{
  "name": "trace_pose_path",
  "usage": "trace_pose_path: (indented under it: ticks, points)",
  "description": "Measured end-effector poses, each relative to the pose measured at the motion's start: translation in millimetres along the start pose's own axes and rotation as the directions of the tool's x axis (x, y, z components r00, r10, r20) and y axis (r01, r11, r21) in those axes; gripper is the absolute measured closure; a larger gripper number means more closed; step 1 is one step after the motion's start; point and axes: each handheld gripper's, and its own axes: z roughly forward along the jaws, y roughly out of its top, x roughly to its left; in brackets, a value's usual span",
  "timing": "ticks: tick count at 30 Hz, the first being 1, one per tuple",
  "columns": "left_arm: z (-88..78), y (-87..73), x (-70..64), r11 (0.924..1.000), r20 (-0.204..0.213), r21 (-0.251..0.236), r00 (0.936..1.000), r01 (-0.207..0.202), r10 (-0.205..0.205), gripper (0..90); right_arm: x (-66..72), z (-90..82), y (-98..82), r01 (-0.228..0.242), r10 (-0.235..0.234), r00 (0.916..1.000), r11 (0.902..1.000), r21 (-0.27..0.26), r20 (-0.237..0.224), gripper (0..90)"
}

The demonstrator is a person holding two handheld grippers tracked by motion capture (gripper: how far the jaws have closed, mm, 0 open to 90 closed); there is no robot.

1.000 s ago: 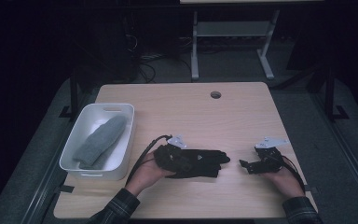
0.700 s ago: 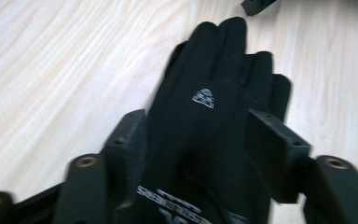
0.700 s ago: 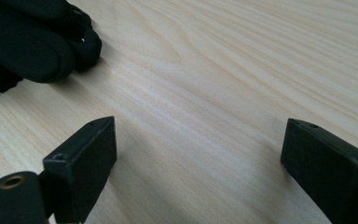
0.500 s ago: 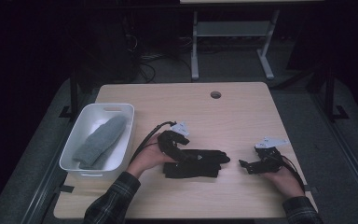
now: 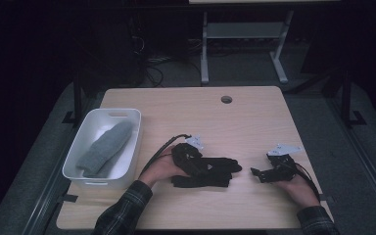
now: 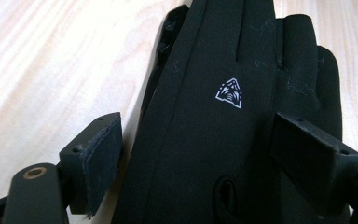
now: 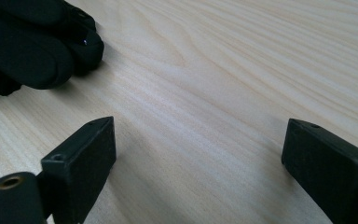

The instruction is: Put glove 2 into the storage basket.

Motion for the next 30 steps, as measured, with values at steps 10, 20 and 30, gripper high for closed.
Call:
trace_pose_path:
  ticks: [10,20,30]
  points:
    - [-3.5,-1.7,-2.7,1.0,0.077,0.003,0.997,0.007,-0.007,43.4,0.2,0.0,0.0,-0.001,0.001,1.0,1.0,0.0,-0.001,9.5]
    - [-8.4,2.5,-7.0,0.9965,0.081,0.038,0.9937,0.075,-0.078,71.0,1.3,-0.4,-0.5,-0.003,0.003,1.0,1.0,0.001,0.005,9.4]
    - [-18.9,9.9,-15.5,0.9891,0.05,0.054,0.9889,0.137,-0.14,72.9,1.9,-0.8,-0.7,-0.009,0.009,0.9999,1.0,0.005,0.005,9.4]
